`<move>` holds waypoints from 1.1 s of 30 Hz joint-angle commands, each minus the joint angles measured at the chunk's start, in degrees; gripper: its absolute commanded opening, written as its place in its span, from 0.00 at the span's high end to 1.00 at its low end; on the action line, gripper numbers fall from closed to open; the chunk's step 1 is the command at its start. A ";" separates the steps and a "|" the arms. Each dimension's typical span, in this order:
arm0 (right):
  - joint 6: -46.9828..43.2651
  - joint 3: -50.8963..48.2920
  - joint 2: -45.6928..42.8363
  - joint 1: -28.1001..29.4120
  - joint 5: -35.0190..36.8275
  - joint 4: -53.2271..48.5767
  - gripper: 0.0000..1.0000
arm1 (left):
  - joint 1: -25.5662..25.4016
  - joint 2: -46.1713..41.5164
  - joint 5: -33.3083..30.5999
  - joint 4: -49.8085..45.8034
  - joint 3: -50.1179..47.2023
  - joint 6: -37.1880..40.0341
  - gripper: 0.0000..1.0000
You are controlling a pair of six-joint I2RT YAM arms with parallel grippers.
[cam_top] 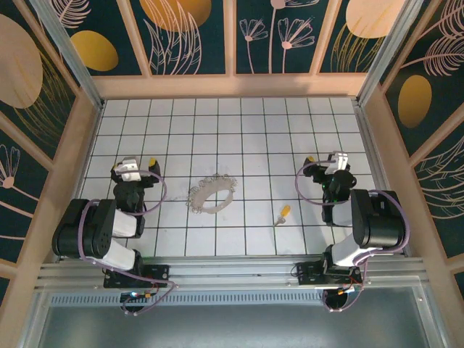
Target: Put the keys on the keyring
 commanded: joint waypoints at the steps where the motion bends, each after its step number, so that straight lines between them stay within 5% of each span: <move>1: -0.84 0.94 0.05 -0.28 -1.27 1.76 0.01 | -0.07 0.03 -0.91 -2.62 2.64 0.20 0.01; 25: -0.61 1.42 -0.28 -0.23 -0.64 1.06 0.01 | 1.96 -0.28 0.99 -7.24 5.20 -1.92 0.01; 30: -1.17 7.37 -10.51 2.05 3.17 -17.48 0.01 | 1.96 -7.62 -2.80 -22.83 9.87 -4.05 0.01; 33: 5.84 13.47 -13.27 1.65 -0.26 -28.83 0.01 | 1.95 -10.53 -3.20 -33.01 14.24 -6.52 0.02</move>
